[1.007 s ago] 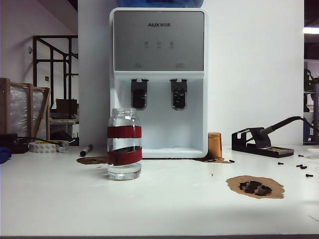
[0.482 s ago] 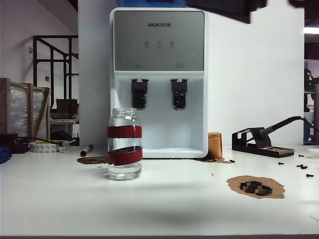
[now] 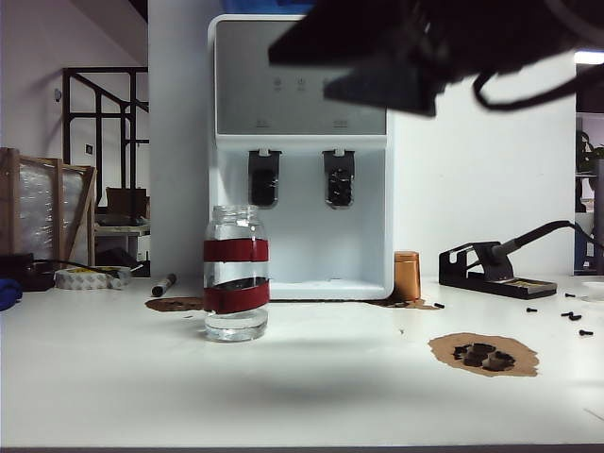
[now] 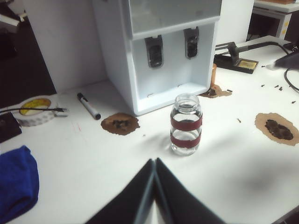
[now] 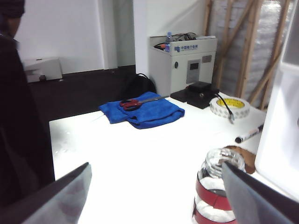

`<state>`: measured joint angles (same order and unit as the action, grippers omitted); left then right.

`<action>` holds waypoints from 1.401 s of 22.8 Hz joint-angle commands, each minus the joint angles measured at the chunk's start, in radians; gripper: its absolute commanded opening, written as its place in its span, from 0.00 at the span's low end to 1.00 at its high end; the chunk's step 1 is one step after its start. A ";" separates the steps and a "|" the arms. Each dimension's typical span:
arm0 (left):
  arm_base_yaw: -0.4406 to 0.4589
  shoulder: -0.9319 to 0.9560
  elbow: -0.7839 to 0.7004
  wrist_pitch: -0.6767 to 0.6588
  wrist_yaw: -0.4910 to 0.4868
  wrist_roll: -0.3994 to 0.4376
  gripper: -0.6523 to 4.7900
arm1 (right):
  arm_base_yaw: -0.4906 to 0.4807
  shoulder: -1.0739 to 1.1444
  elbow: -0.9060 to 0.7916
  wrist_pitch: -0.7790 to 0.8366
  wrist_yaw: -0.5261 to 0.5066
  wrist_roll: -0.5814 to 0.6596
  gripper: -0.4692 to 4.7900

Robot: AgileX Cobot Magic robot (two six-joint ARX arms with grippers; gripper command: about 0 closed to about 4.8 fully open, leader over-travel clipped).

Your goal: Pick up the water bottle with two loops of red belts, then reach the front water dispenser and gently press the gray-black baffle horizontally to get a little water.

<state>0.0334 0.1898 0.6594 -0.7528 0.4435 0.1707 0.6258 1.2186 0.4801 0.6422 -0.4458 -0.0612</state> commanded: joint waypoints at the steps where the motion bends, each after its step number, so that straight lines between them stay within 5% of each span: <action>1: 0.000 0.005 0.016 -0.012 0.001 0.005 0.11 | 0.003 0.094 0.005 0.127 0.001 0.039 1.00; 17: 0.001 0.004 0.024 -0.062 -0.014 -0.026 0.11 | 0.003 0.661 0.011 0.673 0.092 0.106 1.00; 32: 0.002 0.004 0.034 -0.061 -0.014 -0.026 0.11 | 0.003 0.872 0.193 0.623 0.087 0.165 1.00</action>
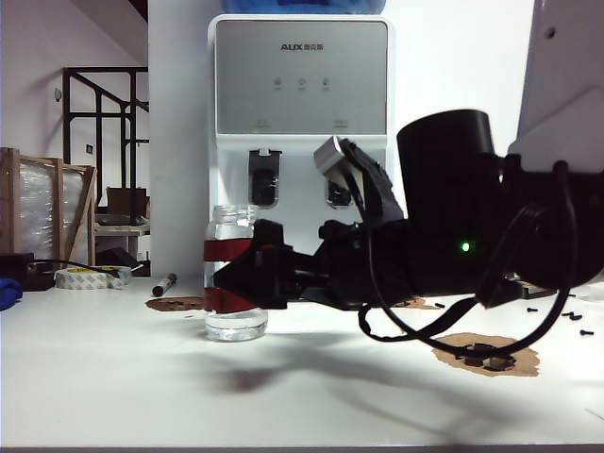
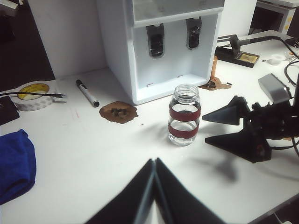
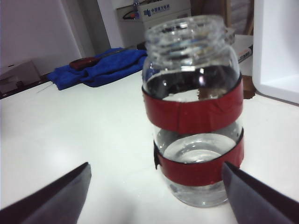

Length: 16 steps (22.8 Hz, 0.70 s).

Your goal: Pick up the water bottle with two loops of red belts, then reach the front water dispenser and gently press the gray-black baffle horizontally to get a little water.

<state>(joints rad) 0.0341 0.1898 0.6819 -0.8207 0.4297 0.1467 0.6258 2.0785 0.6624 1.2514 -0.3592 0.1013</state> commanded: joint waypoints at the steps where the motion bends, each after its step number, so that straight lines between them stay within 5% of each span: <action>1: 0.000 0.003 0.016 0.007 0.000 -0.002 0.11 | 0.003 0.018 0.012 0.014 0.003 -0.002 1.00; 16: 0.001 0.003 0.017 0.009 0.000 -0.002 0.11 | -0.028 0.062 0.164 -0.068 0.011 -0.044 1.00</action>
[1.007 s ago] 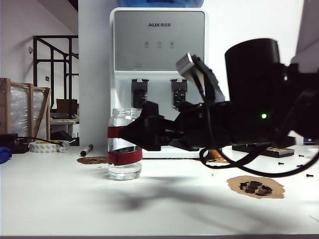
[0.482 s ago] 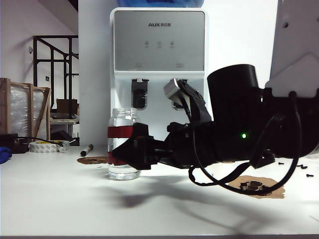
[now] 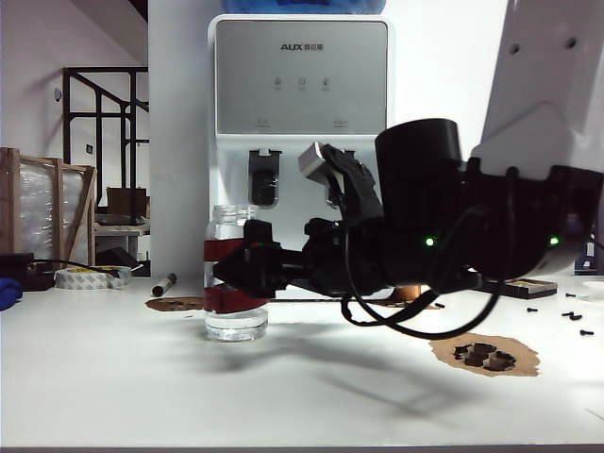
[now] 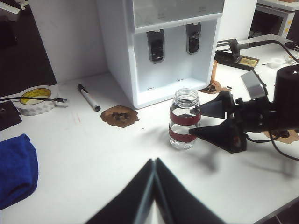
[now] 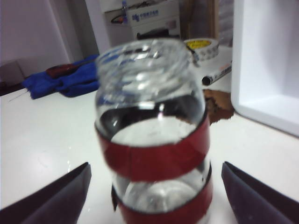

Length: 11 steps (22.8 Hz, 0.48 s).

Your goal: Pick up the water bottle with two loops of red belts, then reach the front water dispenser and gently press the gray-black baffle horizontally to get a little water.

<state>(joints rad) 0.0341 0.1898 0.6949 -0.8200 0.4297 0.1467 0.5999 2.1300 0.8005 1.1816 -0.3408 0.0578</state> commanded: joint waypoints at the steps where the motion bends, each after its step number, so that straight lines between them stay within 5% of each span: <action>1: 0.000 0.003 0.004 0.008 0.000 -0.002 0.11 | -0.002 0.017 0.034 0.003 -0.008 0.002 1.00; 11: 0.000 0.003 0.004 0.008 0.000 -0.002 0.11 | -0.001 0.063 0.105 -0.014 -0.084 0.027 1.00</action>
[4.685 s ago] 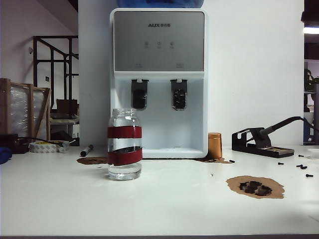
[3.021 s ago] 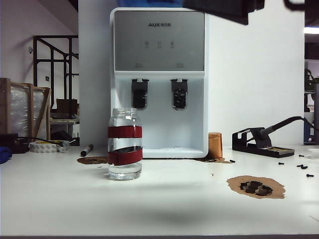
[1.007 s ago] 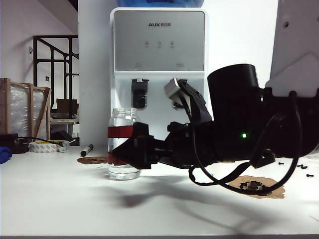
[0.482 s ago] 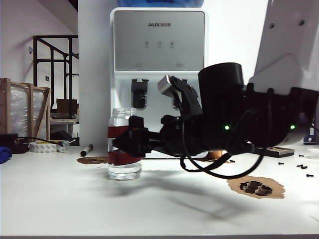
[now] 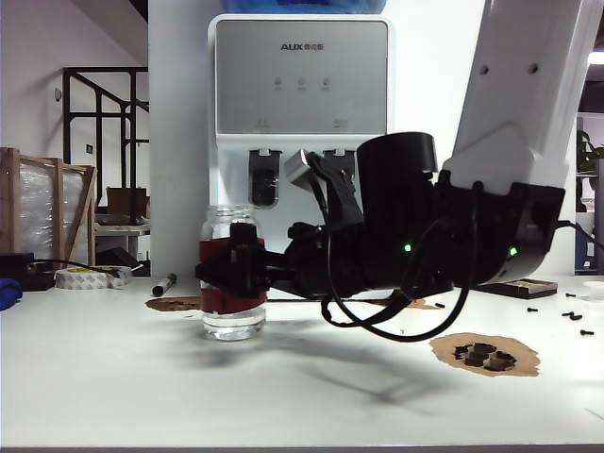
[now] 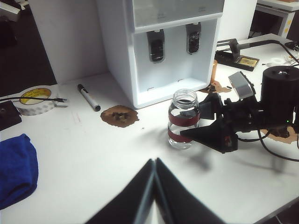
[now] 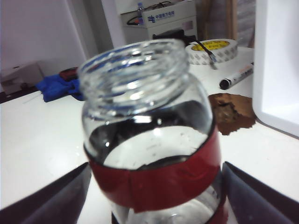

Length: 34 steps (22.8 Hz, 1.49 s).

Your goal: Pick up the water bottle with two loops of red belts, then reach the front water dispenser and gently press the gray-black baffle horizontally to get a little water.

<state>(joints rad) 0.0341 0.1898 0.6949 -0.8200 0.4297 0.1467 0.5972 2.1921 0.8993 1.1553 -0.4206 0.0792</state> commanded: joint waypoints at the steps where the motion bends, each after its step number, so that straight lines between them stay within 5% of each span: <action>1: 0.000 0.003 0.004 0.008 0.000 -0.002 0.11 | 0.002 0.000 0.006 0.011 -0.004 0.006 1.00; 6: 0.000 0.003 0.004 0.008 0.000 -0.002 0.11 | 0.002 0.005 0.006 0.010 -0.005 0.005 1.00; 9: 0.000 0.003 0.004 0.008 0.001 -0.002 0.11 | 0.002 0.005 0.006 0.011 -0.005 0.003 0.76; 12: 0.000 0.003 0.004 -0.002 0.010 -0.002 0.11 | 0.002 0.005 0.006 0.013 -0.006 0.003 0.39; 18: 0.000 0.003 0.005 -0.025 0.068 -0.001 0.11 | 0.002 0.005 0.006 0.014 0.011 0.003 0.30; 20: 0.000 0.003 0.020 -0.017 0.071 -0.001 0.11 | 0.001 0.002 0.006 0.014 0.067 0.002 0.12; 27: 0.000 0.003 0.091 -0.025 0.113 -0.053 0.11 | 0.000 -0.055 0.003 -0.041 0.276 -0.032 0.08; 34: 0.000 0.003 0.097 -0.074 0.113 -0.056 0.11 | 0.000 -0.166 0.003 -0.133 0.677 -0.058 0.08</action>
<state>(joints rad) 0.0341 0.1898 0.7864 -0.8944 0.5388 0.0937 0.5968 2.0438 0.8993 1.0039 0.1814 0.0254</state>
